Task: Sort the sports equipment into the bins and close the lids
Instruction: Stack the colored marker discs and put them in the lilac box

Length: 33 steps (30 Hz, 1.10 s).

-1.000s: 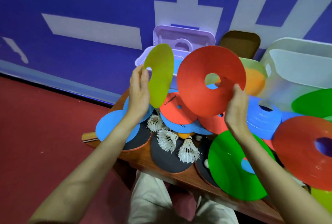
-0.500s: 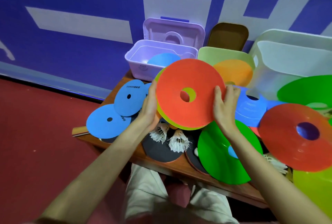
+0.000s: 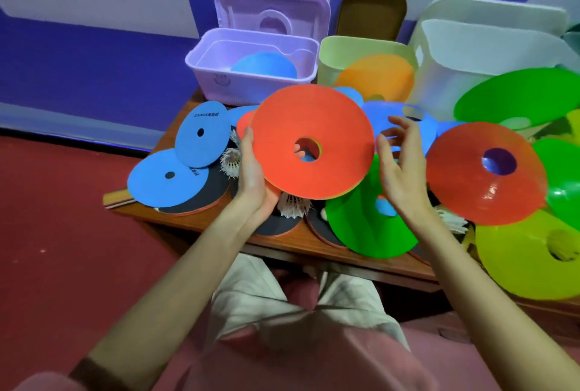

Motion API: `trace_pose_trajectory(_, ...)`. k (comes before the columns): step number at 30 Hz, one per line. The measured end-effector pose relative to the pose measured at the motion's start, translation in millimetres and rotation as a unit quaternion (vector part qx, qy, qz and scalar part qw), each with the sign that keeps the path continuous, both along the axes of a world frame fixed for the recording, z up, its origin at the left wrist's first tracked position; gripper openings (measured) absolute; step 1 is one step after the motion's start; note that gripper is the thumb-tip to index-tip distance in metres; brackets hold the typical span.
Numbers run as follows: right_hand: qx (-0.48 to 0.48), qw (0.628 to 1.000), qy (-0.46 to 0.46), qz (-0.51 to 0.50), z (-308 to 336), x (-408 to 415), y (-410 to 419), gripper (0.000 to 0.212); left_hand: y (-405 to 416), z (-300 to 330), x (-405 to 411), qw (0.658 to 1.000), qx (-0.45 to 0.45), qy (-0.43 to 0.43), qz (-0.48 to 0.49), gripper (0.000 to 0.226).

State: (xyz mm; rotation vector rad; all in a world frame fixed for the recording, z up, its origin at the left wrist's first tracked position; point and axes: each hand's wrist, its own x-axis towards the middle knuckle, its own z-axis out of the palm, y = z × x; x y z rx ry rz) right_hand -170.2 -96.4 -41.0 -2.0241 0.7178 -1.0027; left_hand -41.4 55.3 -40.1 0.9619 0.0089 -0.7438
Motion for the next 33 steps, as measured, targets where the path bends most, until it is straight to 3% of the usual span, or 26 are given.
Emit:
trace_pose_trajectory(5, -0.123, 0.979, 0.162, -0.018, -16.4, -52.6, 19.4, 0.013, 15.9, -11.7, -8.1, 1.0, -0.018, -0.016, 0.007, 0.061)
trace_pose_trajectory(11, -0.143, 0.939, 0.313, -0.017, -31.3, -69.4, 40.3, 0.039, 23.0, -14.7, -17.4, 0.999, -0.011, -0.038, 0.019, 0.056)
trace_pose_trajectory(17, -0.118, 0.94, 0.32, -0.016, -38.8, -59.8, 39.4, 0.056, 26.4, -12.4, -20.2, 0.998, -0.014, -0.039, 0.045, 0.062)
trace_pose_trajectory(23, -0.077, 0.959, 0.272, -0.004, -36.0, -59.1, 40.5, 0.049, 33.8, -14.9, -17.0, 0.996, -0.026, -0.038, 0.07, 0.059)
trace_pose_trajectory(29, -0.06, 0.976, 0.196, -0.071, 2.5, -65.6, 35.8, 0.039, 33.7, -11.0, -13.7, 0.992, -0.026, -0.024, 0.12, 0.061)
trace_pose_trajectory(33, -0.037, 0.967, 0.216, -0.132, 35.9, -64.3, 35.3, 0.072, 28.7, -7.5, -7.7, 0.987, -0.021, -0.031, 0.157, 0.062)
